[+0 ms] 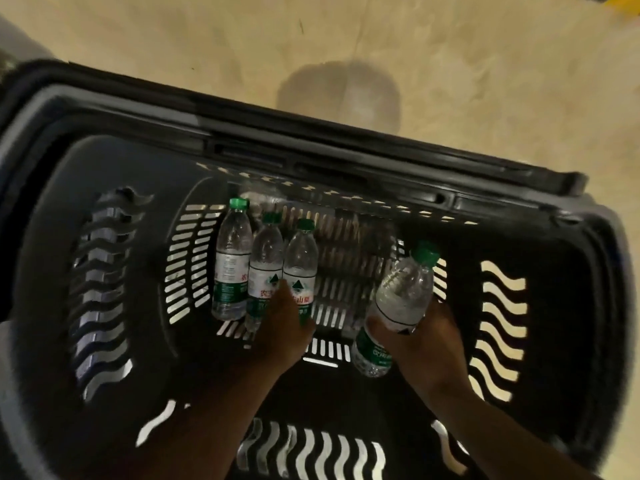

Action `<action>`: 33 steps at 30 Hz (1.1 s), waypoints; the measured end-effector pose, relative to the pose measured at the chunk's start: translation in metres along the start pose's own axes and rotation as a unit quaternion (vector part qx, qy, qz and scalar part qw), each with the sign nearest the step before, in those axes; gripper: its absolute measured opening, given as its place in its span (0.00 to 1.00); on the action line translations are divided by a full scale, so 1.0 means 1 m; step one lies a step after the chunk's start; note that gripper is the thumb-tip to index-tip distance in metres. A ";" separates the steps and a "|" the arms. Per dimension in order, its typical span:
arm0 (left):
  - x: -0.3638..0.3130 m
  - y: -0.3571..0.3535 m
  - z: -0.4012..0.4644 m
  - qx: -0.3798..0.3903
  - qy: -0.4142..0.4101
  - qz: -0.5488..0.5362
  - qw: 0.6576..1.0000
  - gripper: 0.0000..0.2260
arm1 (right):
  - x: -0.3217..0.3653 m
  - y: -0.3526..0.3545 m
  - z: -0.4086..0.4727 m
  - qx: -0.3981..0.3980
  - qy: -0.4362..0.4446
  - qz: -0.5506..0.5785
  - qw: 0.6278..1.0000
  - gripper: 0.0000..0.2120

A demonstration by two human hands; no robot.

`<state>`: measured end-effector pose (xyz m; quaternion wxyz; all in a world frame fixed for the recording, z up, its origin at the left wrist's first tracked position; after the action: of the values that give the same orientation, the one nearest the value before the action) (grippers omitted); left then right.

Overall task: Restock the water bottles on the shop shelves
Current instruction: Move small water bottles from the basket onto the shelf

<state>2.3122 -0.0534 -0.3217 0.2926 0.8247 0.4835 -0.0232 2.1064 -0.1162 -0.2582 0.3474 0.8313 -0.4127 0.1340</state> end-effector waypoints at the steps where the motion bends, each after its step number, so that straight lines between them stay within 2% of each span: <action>1: -0.001 -0.005 0.002 -0.018 0.016 0.016 1.000 0.34 | -0.004 0.000 0.002 0.001 -0.003 0.003 1.000 0.18; 3: 0.000 -0.010 0.005 -0.057 0.042 0.053 0.996 0.34 | -0.012 -0.001 0.005 0.008 -0.009 0.005 1.000 0.21; 6: 0.000 -0.018 0.013 -0.090 0.042 0.045 0.994 0.30 | -0.026 -0.008 0.011 0.020 -0.029 0.010 0.999 0.27; 12: 0.002 -0.050 0.039 -0.064 0.049 -0.006 0.997 0.35 | -0.046 -0.025 0.022 0.000 -0.021 -0.016 1.000 0.31; 16: -0.002 -0.065 0.041 -0.092 0.030 -0.021 0.995 0.36 | -0.058 -0.033 0.032 -0.018 -0.032 -0.033 0.999 0.34; 18: -0.001 -0.065 0.041 -0.088 0.031 -0.065 0.993 0.35 | -0.058 -0.034 0.035 -0.019 -0.027 -0.041 0.999 0.34; 20: 0.003 -0.061 0.039 -0.051 0.035 -0.124 0.990 0.28 | -0.052 -0.032 0.031 -0.021 -0.016 -0.042 0.999 0.33; 22: 0.007 -0.047 0.029 -0.024 0.035 -0.152 0.987 0.21 | -0.043 -0.028 0.021 -0.019 -0.003 -0.027 0.999 0.28; 24: 0.007 -0.026 0.012 -0.013 0.035 -0.166 0.985 0.20 | -0.031 -0.021 0.007 -0.016 0.005 -0.015 1.000 0.24; 28: 0.007 0.026 -0.043 0.014 0.074 -0.232 0.970 0.25 | 0.009 -0.007 -0.031 0.007 -0.003 -0.020 1.000 0.30; 33: -0.010 0.104 -0.128 -0.003 0.068 -0.271 0.960 0.23 | 0.090 0.027 -0.096 0.016 0.061 -0.049 0.997 0.32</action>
<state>2.3599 -0.0337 -0.1648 0.2447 0.6612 0.7079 -0.0442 2.1472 -0.1151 -0.1304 0.3643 0.8465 -0.3472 0.1736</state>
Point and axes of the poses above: each hand's wrist, its own z-axis towards the middle knuckle, its own y-axis out of the back of the hand, x = y × z, the point moved 7 cm from there along z, towards the middle knuckle, and after that the axes turned 5 degrees about -x, right-handed, at the moved point
